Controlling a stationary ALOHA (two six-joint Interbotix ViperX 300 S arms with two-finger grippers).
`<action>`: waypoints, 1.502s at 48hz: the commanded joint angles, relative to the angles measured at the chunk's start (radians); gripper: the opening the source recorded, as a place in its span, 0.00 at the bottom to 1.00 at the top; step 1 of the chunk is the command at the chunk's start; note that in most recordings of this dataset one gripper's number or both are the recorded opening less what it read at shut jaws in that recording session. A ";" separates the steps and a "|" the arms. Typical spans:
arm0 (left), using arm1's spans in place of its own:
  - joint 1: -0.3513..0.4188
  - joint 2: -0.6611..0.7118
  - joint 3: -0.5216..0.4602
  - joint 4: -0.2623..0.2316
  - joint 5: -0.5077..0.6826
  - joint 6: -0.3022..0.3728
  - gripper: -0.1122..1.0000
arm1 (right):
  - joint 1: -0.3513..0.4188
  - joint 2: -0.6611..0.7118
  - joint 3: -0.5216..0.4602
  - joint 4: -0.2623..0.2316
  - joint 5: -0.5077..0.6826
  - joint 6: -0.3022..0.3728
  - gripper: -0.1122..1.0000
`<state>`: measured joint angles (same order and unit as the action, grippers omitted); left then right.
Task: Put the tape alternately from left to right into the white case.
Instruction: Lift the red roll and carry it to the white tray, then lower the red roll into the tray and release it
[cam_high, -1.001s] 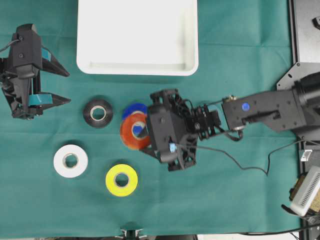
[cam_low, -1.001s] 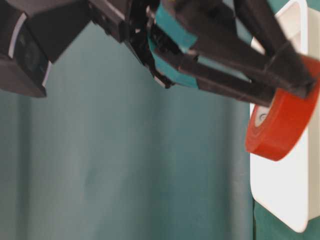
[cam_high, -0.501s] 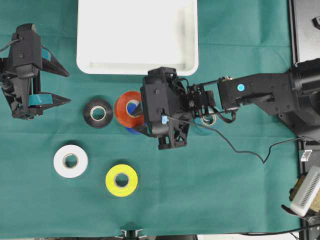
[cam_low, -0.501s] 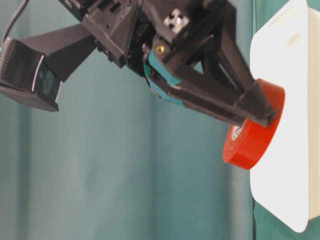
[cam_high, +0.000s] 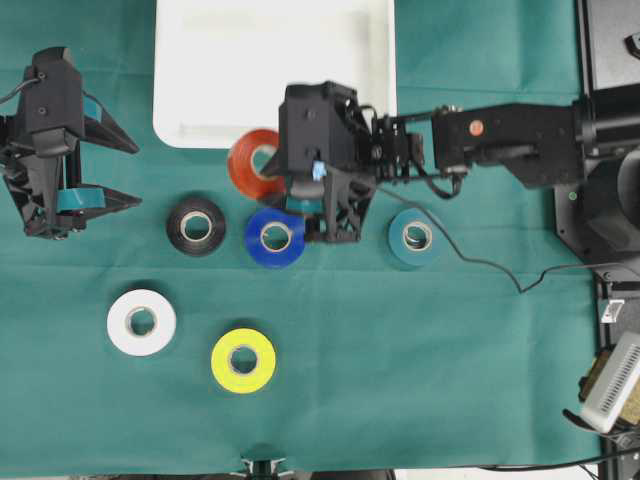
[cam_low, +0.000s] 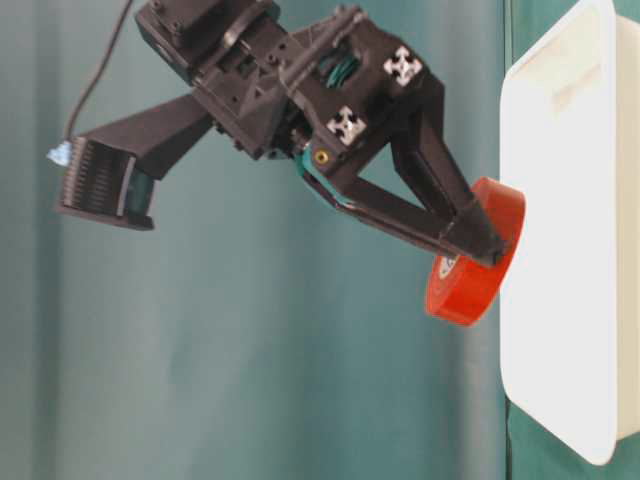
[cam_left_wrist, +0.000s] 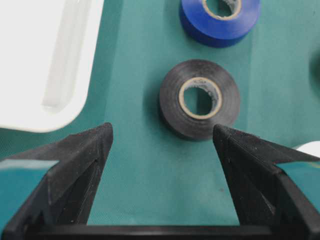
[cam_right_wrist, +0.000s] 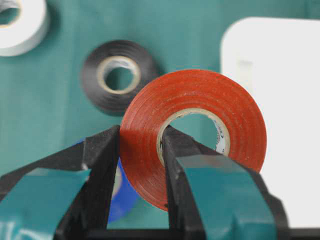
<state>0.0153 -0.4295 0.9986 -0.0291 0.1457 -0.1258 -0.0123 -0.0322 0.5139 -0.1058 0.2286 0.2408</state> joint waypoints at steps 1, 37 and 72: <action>0.003 -0.014 -0.015 -0.002 -0.005 0.000 0.87 | -0.031 -0.014 -0.008 -0.002 -0.012 0.002 0.10; 0.002 -0.014 -0.017 0.000 -0.003 0.000 0.87 | -0.179 -0.014 0.089 -0.002 0.028 0.002 0.10; 0.002 -0.014 -0.014 -0.002 -0.003 0.000 0.87 | -0.222 -0.014 0.137 -0.002 0.028 0.002 0.12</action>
<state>0.0153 -0.4310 0.9971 -0.0291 0.1457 -0.1273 -0.2347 -0.0337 0.6596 -0.1058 0.2608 0.2424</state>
